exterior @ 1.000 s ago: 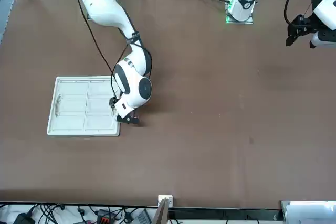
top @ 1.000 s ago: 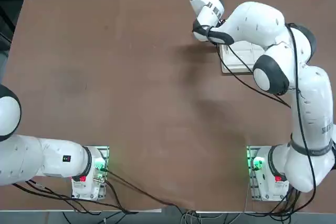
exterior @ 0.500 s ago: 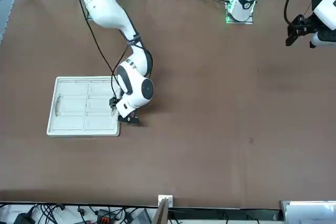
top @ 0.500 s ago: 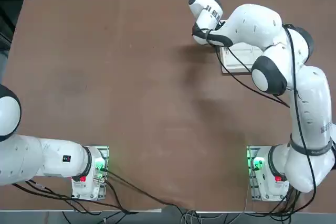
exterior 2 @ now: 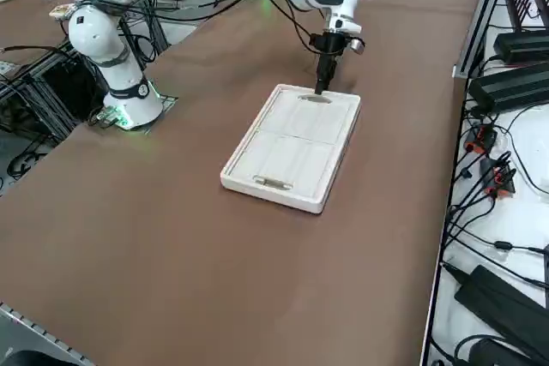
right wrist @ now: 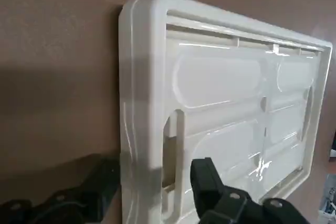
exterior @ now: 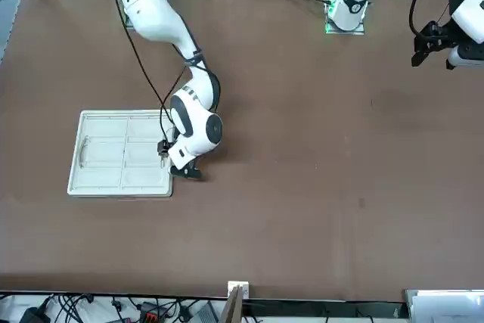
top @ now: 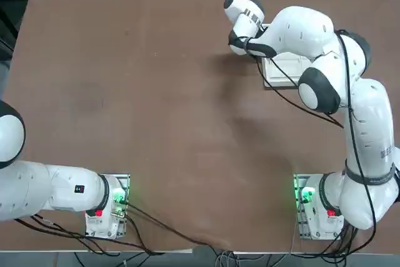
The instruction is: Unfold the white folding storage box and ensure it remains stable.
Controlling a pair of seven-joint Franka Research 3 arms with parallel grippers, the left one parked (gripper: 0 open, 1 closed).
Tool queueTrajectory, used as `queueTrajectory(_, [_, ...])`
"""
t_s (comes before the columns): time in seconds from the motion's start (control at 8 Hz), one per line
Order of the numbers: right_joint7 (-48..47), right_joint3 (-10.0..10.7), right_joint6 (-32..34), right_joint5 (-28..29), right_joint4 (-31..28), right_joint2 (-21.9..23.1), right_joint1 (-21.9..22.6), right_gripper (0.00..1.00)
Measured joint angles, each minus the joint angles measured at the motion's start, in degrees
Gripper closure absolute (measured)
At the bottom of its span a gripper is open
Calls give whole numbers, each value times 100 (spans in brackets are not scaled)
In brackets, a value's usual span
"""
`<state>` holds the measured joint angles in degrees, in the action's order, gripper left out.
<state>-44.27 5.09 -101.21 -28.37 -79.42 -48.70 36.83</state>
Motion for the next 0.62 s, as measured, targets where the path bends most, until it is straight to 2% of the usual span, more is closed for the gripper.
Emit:
queueTrajectory(0.25, [-3, 1, 68, -2, 0, -6, 2, 25])
queueTrajectory(0.38, [-7, 1, 73, -3, 0, -20, 4, 37])
queueTrajectory(0.62, [-11, 0, 73, -39, 2, -52, 19, 39])
